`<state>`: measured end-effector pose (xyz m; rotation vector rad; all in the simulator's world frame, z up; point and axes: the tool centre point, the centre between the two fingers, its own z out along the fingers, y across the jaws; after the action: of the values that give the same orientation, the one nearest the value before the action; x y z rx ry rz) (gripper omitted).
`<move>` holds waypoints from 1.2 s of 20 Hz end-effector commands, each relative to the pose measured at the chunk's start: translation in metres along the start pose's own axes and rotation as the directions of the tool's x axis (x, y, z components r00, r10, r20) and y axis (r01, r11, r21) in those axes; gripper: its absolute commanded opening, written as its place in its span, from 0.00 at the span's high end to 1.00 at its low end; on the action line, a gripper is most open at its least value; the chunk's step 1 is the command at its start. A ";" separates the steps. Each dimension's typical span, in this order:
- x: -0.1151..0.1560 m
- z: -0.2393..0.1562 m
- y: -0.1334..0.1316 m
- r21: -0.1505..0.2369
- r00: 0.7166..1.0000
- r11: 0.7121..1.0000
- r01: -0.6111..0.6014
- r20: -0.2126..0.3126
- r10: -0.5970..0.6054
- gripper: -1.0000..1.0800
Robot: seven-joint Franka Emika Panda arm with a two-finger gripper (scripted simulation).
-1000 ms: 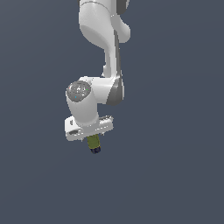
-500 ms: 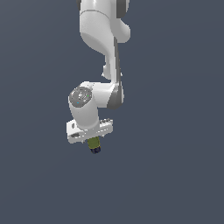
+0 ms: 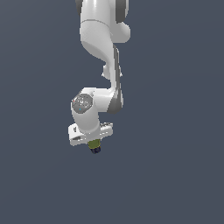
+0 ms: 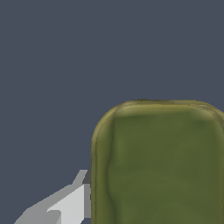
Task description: Pick up the object and move it to a goal position.
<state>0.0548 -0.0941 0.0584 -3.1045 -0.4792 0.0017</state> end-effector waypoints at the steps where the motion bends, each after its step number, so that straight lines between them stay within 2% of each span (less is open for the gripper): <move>1: 0.001 0.000 0.000 0.000 1.000 1.000 0.000 -0.001 0.000 1.00; 14: -0.001 -0.003 -0.001 0.000 1.000 1.000 0.000 0.000 0.000 1.00; 24: -0.018 -0.038 -0.015 0.000 1.000 1.000 0.000 0.000 0.000 1.00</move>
<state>0.0359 -0.0868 0.0861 -3.1033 -0.4783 0.0101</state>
